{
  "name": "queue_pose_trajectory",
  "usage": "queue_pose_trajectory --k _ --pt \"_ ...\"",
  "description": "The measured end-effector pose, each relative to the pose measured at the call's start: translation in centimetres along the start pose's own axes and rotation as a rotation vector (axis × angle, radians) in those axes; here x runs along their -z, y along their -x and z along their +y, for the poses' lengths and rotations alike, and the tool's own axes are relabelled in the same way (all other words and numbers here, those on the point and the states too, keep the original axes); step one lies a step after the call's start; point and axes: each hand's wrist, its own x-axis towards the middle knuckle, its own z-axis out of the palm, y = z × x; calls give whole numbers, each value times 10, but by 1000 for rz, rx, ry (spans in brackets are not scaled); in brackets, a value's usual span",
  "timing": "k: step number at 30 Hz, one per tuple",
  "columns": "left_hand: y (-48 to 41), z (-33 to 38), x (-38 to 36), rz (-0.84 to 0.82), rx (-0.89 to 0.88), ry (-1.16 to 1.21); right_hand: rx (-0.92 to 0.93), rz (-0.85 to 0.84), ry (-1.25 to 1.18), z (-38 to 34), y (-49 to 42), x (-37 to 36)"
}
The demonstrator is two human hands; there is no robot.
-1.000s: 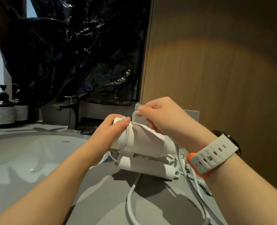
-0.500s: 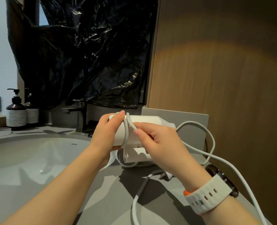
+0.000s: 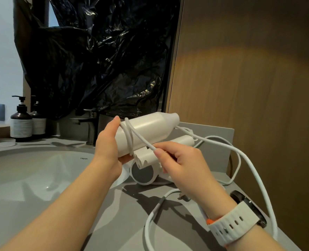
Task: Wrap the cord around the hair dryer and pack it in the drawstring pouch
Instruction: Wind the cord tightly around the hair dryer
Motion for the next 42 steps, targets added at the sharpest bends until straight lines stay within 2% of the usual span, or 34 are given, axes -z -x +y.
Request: queue_pose_trajectory --k 6,14,19,22,27,35,42 --pt "0 6 4 69 66 68 -67 -24 -32 6 0 2" --pt "0 7 5 40 162 85 -111 -13 -18 15 -1 10" --pt "2 3 1 64 219 56 -60 -89 -18 10 4 5" --pt "2 0 0 44 239 69 -22 -159 -8 7 6 -1" --pt "3 0 1 -24 269 47 -66 -159 -25 11 4 2" --pt "4 1 1 -39 272 36 -63 -195 91 11 4 3" --pt "5 -1 1 -33 266 35 28 -220 219 6 6 3"
